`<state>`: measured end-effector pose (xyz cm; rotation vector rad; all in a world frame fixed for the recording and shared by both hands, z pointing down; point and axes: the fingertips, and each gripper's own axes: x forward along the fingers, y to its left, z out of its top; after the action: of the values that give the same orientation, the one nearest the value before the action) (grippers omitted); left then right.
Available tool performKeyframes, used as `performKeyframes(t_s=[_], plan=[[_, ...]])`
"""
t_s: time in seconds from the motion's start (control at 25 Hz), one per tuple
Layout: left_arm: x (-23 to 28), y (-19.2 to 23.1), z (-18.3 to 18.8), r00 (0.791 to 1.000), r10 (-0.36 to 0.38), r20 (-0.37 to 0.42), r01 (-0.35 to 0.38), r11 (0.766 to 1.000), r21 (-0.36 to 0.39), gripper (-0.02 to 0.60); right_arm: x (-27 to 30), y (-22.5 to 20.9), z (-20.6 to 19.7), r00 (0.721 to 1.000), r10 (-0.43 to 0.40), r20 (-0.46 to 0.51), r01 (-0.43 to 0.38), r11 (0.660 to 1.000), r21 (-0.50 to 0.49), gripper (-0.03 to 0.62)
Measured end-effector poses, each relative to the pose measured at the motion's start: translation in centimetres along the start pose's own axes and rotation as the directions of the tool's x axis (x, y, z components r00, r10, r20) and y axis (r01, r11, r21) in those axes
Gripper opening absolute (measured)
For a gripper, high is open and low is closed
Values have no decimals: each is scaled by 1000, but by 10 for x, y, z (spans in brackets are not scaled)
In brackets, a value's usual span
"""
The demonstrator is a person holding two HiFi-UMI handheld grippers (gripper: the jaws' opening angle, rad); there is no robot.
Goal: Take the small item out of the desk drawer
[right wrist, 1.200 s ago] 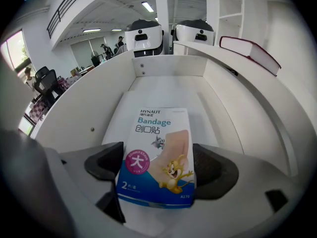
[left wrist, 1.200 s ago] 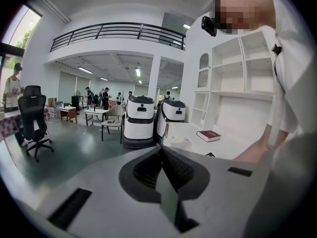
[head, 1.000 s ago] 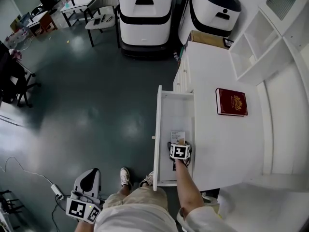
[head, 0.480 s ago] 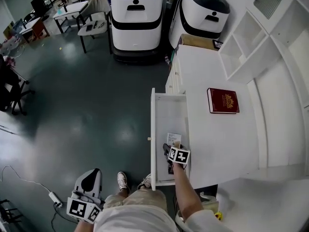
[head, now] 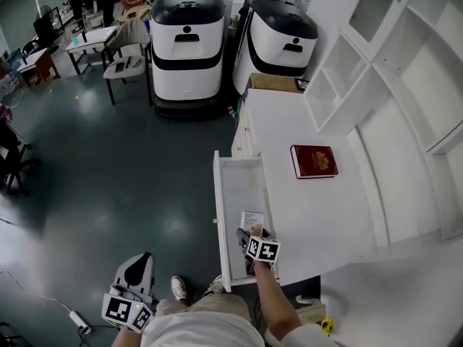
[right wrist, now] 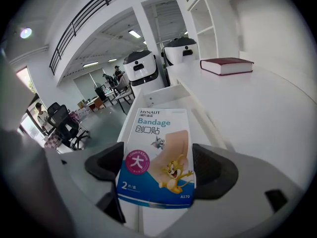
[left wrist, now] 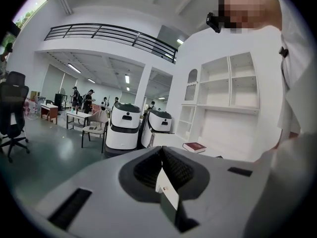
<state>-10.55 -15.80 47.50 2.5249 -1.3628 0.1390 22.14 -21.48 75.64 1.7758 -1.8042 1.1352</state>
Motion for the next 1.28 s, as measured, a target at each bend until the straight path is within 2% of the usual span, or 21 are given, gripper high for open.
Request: performKeyframes(t_s=[0.36,0.64,0.84,1.28], plan=[[9,-2,13,995,-81,55,81,997,7,17,-64,9,46,983,5,182,-5,1000,-1,446],[18,7,33,990,-101,99,100,995,21,17,-121,29,94,945,29,327,-13,999,-50,446],[21,17,48,986,-97,135,93,995,32,17,-167,47,127,899,62,434,-19,995,-101,446],[32,40,90,973,-59,224,49,998,48,17,-267,79,193,766,141,627,-7,977,-212,446]])
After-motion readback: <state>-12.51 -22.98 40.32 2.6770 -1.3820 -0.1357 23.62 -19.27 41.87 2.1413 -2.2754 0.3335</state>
